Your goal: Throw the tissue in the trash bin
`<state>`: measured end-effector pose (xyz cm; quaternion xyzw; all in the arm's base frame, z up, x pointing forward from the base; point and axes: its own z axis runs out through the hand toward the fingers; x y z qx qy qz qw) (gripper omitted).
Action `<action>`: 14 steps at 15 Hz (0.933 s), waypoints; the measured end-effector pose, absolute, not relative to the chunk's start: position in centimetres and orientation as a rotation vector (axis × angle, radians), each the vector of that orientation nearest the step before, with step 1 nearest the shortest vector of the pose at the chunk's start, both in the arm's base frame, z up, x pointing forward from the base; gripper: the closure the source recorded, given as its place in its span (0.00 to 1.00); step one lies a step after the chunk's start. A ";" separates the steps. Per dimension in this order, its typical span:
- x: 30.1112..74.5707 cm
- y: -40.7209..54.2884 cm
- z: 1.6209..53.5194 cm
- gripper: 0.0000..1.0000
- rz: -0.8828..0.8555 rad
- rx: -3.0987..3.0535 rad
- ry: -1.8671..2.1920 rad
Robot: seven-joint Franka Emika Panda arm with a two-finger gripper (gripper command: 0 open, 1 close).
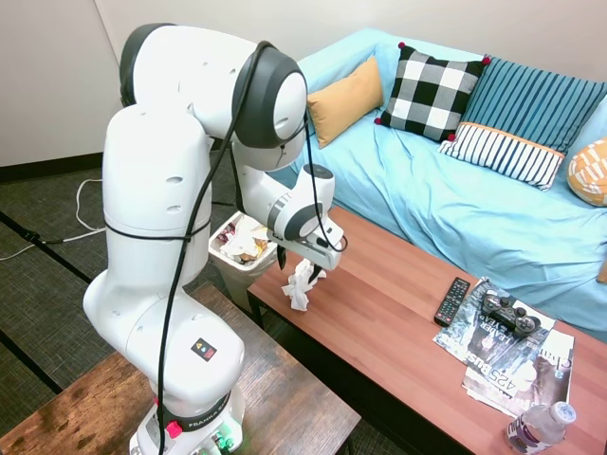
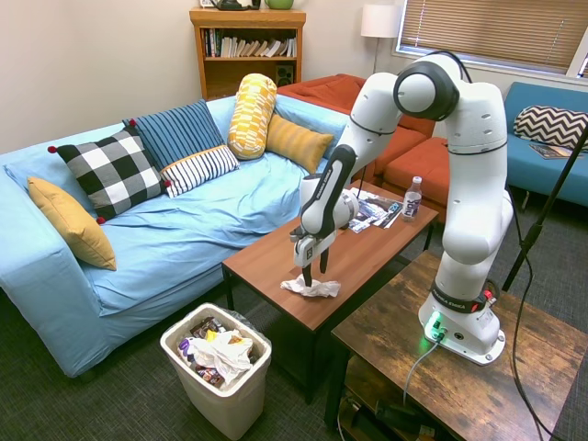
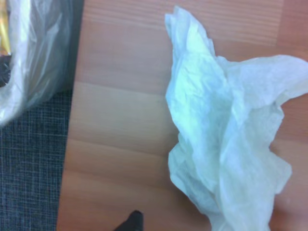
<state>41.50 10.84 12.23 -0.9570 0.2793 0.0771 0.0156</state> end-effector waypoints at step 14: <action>43.6 10.3 8.1 1.00 0.280 -2.944 0.908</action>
